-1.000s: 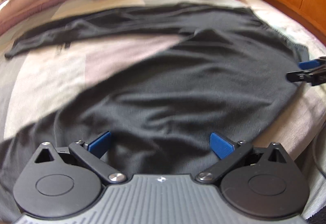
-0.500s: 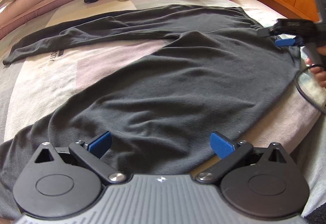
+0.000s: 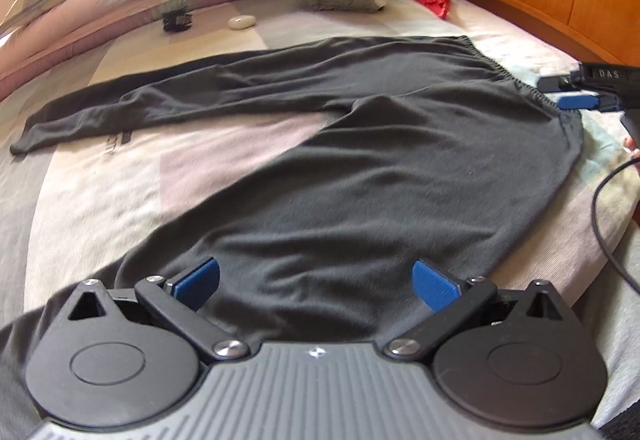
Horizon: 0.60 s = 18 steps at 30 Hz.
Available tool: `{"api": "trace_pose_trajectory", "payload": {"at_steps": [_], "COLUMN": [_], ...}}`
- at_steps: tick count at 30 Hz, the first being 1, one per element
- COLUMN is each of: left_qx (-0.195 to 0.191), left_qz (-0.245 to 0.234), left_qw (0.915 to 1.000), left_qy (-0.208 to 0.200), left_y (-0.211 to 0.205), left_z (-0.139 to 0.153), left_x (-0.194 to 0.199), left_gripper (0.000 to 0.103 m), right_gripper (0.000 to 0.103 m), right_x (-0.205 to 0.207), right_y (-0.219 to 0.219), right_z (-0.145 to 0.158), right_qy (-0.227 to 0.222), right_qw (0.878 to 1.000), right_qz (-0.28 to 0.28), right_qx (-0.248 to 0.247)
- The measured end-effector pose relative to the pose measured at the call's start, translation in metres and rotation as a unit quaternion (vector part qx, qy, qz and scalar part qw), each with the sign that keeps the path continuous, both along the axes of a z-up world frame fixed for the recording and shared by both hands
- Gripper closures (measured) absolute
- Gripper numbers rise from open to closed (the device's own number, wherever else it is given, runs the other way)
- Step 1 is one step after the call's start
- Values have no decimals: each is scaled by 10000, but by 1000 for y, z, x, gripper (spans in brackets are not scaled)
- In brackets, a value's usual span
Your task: Fold clothes
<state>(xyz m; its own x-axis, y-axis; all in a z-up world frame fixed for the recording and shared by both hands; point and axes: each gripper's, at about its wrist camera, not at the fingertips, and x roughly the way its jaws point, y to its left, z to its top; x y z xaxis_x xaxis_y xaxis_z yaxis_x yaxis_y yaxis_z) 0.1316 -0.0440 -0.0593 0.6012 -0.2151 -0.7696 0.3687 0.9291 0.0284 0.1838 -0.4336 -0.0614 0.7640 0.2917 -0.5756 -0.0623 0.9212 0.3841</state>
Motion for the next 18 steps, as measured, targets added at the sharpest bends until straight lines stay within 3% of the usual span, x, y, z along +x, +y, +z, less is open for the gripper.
{"api": "trace_pose_trajectory", "payload": {"at_steps": [3, 6, 9, 11, 15, 18], "left_qx": [-149, -264, -272, -281, -250, -449], "left_qz": [-173, -309, -422, -529, -487, -296], "left_qw": [9997, 9992, 9986, 9979, 9981, 9985], "left_qy": [-3, -54, -193, -251, -284, 23], "left_y": [-3, -3, 1, 8, 21, 28], "left_z": [3, 5, 8, 9, 2, -13], "left_x": [9, 24, 49, 77, 143, 178], "left_gripper": [1, 1, 1, 1, 1, 1], "right_gripper": [12, 12, 15, 16, 14, 14], "right_x": [25, 56, 73, 76, 100, 129], "right_y": [19, 32, 28, 24, 57, 76], "right_z": [4, -8, -24, -25, -5, -5], "right_qy": [-41, 212, 578, 578, 245, 371], "right_qw": [9993, 9988, 9893, 9865, 9854, 9920], "right_qz": [363, 300, -768, -1087, -557, -125], "right_qx": [2, -336, -1099, -1078, -1589, -1199]}}
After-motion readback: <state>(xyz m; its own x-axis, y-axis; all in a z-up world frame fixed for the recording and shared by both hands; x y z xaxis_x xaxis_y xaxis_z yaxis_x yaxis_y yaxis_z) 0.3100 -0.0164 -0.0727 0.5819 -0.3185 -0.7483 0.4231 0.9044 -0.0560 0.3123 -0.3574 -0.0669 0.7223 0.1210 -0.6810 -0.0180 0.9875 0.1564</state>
